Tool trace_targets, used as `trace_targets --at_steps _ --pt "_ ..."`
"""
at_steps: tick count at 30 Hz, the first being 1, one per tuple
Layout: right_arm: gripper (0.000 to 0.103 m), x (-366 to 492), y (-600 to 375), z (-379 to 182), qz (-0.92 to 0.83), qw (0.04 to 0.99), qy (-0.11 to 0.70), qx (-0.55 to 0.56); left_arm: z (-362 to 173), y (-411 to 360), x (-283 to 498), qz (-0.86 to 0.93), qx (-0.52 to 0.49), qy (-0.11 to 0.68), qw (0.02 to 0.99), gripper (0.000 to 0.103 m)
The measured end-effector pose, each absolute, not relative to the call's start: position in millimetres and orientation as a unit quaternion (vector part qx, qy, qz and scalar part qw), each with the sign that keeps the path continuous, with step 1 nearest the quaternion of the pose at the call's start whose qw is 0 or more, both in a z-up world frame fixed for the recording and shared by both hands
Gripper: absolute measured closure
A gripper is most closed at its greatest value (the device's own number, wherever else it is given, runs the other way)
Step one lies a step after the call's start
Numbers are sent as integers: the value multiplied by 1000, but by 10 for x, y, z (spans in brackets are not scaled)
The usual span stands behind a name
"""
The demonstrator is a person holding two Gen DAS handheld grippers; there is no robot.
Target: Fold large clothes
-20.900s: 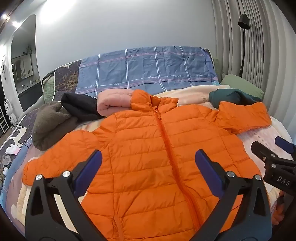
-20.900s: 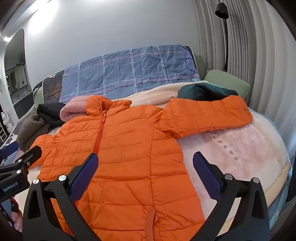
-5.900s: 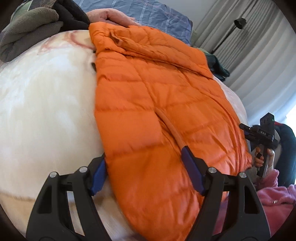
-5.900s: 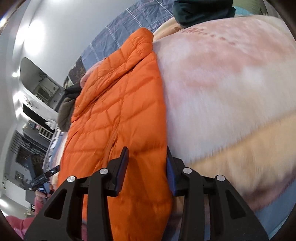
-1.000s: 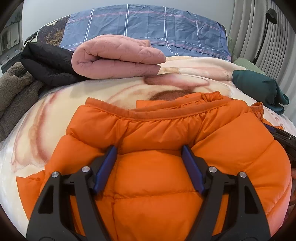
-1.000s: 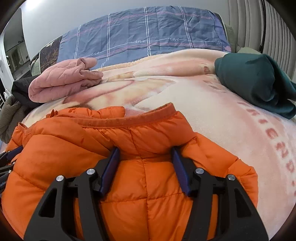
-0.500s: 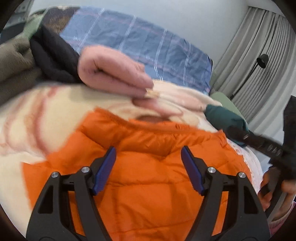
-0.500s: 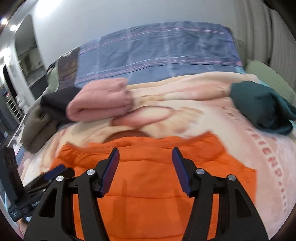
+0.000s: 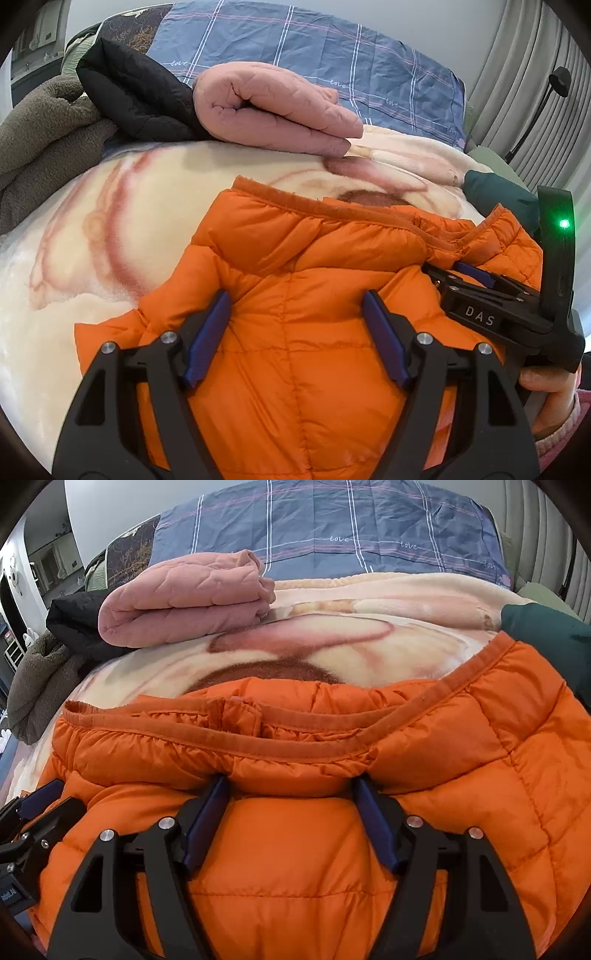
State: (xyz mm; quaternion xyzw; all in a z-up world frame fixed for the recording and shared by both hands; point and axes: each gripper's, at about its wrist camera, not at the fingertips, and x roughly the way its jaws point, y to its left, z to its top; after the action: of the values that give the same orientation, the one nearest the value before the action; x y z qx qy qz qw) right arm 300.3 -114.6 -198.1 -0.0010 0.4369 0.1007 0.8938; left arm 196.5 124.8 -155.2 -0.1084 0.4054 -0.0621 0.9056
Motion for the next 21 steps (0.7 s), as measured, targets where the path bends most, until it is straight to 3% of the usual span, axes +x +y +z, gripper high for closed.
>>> trace_targets --at_steps 4,6,8,9,11,15,21 --pt "36 2909 -1211 -1825 93 893 440 1 -1568 1324 1959 -71 -115 397 908 27" --pt "46 2695 -1283 -1627 79 897 434 25 -1561 1341 1942 -73 -119 395 908 27" --pt "65 2354 -1278 -1379 112 901 417 34 -1548 1346 1931 -73 -122 393 909 27" --pt "69 2164 -1265 -1290 125 907 401 22 -1545 1345 1932 -73 -122 392 909 27" --pt "70 1929 -1255 -1316 116 909 400 5 -1543 1326 1935 -71 -119 393 909 27" --pt "69 1922 -1265 -1877 128 897 423 -6 -1543 1290 1934 -67 -112 395 909 27" --pt "69 1963 -1314 -1793 137 884 447 6 -1550 1308 1940 -63 -114 394 910 27"
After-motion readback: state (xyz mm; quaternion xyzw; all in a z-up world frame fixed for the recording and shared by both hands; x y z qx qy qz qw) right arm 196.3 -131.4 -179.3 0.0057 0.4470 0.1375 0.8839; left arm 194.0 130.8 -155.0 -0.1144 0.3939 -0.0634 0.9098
